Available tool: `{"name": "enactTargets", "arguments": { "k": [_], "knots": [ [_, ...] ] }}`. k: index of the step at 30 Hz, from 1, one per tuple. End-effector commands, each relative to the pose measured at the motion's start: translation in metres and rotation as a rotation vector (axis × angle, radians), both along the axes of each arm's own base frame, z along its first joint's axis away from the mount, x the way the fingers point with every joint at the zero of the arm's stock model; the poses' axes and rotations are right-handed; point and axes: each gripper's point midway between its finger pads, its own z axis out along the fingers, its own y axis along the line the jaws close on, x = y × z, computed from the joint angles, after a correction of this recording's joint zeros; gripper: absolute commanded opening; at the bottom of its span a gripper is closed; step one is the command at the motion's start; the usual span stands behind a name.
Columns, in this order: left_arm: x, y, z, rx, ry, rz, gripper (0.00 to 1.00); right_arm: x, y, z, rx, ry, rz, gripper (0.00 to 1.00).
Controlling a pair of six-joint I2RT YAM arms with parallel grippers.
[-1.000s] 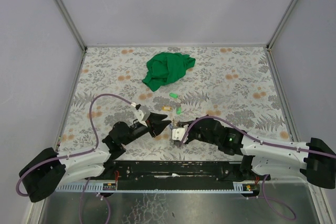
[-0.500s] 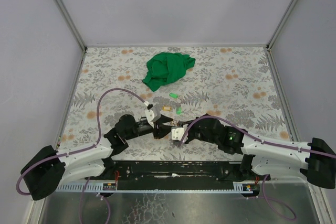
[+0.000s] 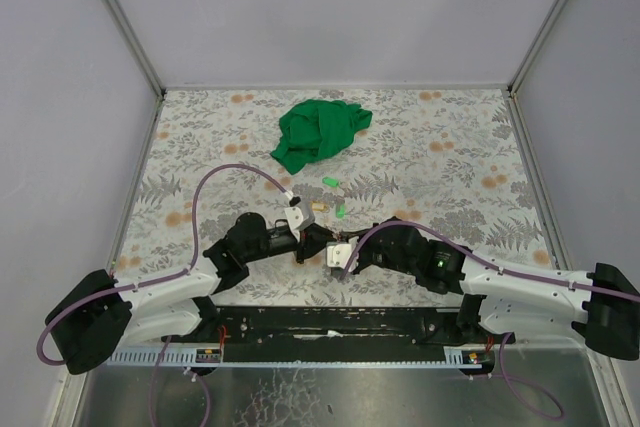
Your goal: Put the keys on the keyring
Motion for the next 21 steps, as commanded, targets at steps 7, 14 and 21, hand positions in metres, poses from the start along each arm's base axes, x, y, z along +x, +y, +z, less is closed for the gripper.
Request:
{"name": "enactTargets", "arguments": {
  "k": [7,14,21],
  "knots": [
    [0.004,-0.004,0.013,-0.009,-0.040,-0.020,0.00,-0.002,0.011,0.039,0.099,-0.044,0.024,0.00],
    [0.018,0.007,0.022,-0.069,-0.031,0.109,0.00,-0.002,0.002,0.035,0.098,-0.034,0.000,0.00],
    [0.026,0.018,0.040,-0.227,0.002,0.213,0.00,-0.006,0.002,0.016,0.081,0.006,-0.015,0.00]
  ]
}}
